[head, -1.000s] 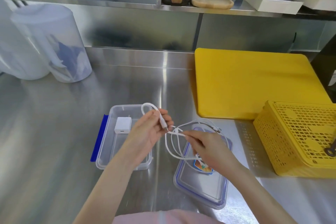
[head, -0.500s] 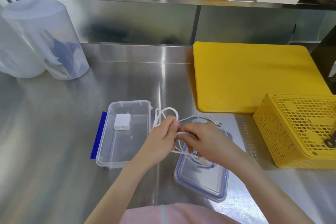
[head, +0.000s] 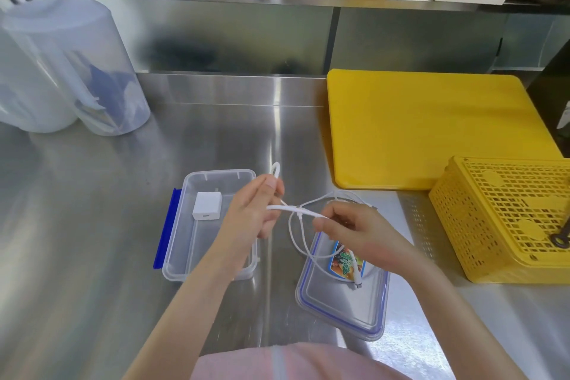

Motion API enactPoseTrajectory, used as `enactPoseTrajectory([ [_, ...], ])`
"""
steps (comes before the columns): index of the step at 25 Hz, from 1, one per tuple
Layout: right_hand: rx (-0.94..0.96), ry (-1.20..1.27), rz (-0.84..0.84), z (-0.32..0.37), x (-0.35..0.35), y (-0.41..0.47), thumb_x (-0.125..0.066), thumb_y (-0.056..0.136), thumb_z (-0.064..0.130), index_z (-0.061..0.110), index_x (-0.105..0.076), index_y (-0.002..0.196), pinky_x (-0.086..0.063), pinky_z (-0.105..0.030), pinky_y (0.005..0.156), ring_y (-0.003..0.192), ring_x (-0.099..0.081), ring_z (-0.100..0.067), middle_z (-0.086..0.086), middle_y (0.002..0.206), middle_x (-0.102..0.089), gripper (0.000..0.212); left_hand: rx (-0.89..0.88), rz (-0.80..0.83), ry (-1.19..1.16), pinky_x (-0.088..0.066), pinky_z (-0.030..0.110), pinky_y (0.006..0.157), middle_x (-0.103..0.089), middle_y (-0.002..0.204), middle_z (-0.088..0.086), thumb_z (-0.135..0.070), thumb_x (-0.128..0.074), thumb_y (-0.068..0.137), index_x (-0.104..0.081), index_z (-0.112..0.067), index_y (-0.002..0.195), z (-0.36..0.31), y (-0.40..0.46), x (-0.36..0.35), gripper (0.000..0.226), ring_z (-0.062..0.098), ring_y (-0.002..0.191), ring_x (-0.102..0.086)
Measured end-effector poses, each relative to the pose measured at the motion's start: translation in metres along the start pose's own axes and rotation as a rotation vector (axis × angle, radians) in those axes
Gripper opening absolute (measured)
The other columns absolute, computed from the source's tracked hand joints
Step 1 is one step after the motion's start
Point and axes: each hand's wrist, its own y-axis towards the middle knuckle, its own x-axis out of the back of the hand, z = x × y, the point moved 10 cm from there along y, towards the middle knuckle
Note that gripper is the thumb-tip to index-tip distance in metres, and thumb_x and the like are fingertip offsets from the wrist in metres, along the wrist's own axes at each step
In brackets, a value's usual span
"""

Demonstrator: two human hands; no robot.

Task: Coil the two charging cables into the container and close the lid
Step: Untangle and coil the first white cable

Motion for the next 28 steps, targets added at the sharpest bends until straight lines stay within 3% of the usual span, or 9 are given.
enactPoseTrajectory([
  [4,-0.032,-0.026,-0.001,-0.023,-0.005,-0.002,-0.053,0.089,0.029,0.025,-0.061,0.080,-0.038,-0.002,0.064,0.068,-0.053,0.009,0.012,0.068,-0.059,0.013,0.139,0.061,-0.406,-0.010,0.016,0.038,-0.017,0.039,-0.011,-0.023,-0.029,0.097,-0.046,-0.015,0.073,0.009,-0.005,0.003,0.030,0.006,0.037,-0.007],
  [7,-0.010,-0.084,-0.088,-0.027,-0.006,-0.003,-0.047,0.092,0.027,0.031,-0.056,0.077,-0.039,-0.006,0.058,0.063,-0.052,0.007,0.011,0.066,-0.055,0.018,0.217,0.064,-0.490,-0.009,0.017,0.037,-0.016,0.038,-0.009,-0.023,-0.031,0.096,-0.046,-0.016,0.069,0.017,-0.008,0.007,0.032,0.009,0.039,-0.004],
  [12,0.139,0.124,-0.528,0.005,0.050,-0.009,-0.043,0.090,0.031,0.036,-0.055,0.072,-0.038,-0.012,0.048,0.051,-0.050,-0.012,0.007,0.053,-0.052,0.022,0.270,0.182,-0.139,-0.009,0.017,0.037,-0.026,0.040,-0.008,-0.020,-0.030,0.095,-0.051,-0.014,0.075,0.031,-0.012,0.002,0.030,0.003,0.030,-0.016],
  [14,0.213,0.117,-0.593,0.025,0.064,-0.009,-0.046,0.092,0.026,0.034,-0.057,0.076,-0.028,-0.010,0.043,0.043,-0.039,-0.007,0.010,0.045,-0.047,0.021,0.246,0.256,-0.054,-0.012,0.013,0.034,-0.026,0.042,-0.007,-0.017,-0.029,0.096,-0.056,-0.012,0.079,0.029,-0.016,-0.008,0.032,0.003,0.031,-0.016],
  [17,0.200,0.062,-0.631,0.035,0.073,-0.004,-0.050,0.091,0.023,0.025,-0.060,0.080,-0.027,-0.010,0.043,0.044,-0.039,-0.003,0.018,0.045,-0.049,0.015,0.225,0.313,-0.160,-0.011,0.014,0.037,-0.027,0.041,-0.010,-0.027,-0.041,0.088,-0.059,-0.016,0.069,0.020,-0.020,-0.016,0.029,0.001,0.032,-0.016],
  [20,0.102,0.056,-0.578,0.022,0.066,0.004,-0.053,0.089,0.028,0.015,-0.059,0.075,-0.030,-0.009,0.043,0.043,-0.040,-0.001,0.015,0.043,-0.046,0.020,0.199,0.301,-0.311,-0.012,0.018,0.040,-0.028,0.040,-0.012,-0.040,-0.056,0.083,-0.059,-0.020,0.062,0.013,-0.020,-0.009,0.029,0.001,0.033,-0.017],
  [24,-0.042,0.052,-0.370,-0.004,0.021,0.012,-0.044,0.093,0.027,0.006,-0.059,0.081,-0.029,-0.009,0.039,0.039,-0.040,0.000,0.006,0.047,-0.041,0.028,0.170,0.379,-0.668,-0.019,0.017,0.037,-0.034,0.044,-0.009,-0.036,-0.077,0.062,-0.064,-0.017,0.068,0.005,-0.017,-0.012,0.023,0.008,0.040,-0.013],
  [26,-0.076,0.178,-0.283,-0.016,-0.001,0.011,-0.044,0.092,0.021,0.008,-0.058,0.083,-0.030,-0.009,0.040,0.041,-0.038,-0.003,0.005,0.053,-0.041,0.021,0.169,0.461,-0.934,-0.025,0.023,0.040,-0.032,0.053,-0.004,-0.028,-0.066,0.079,-0.064,-0.010,0.081,0.004,-0.012,-0.013,0.018,0.009,0.044,-0.020],
  [28,-0.089,0.281,-0.187,-0.024,-0.016,0.008,-0.047,0.092,0.020,0.013,-0.056,0.076,-0.035,-0.010,0.045,0.045,-0.040,-0.003,0.007,0.051,-0.043,0.020,0.220,0.483,-1.123,-0.025,0.027,0.050,-0.033,0.065,0.002,-0.026,-0.033,0.099,-0.056,0.001,0.097,0.005,-0.007,-0.008,0.035,0.015,0.051,-0.029],
])
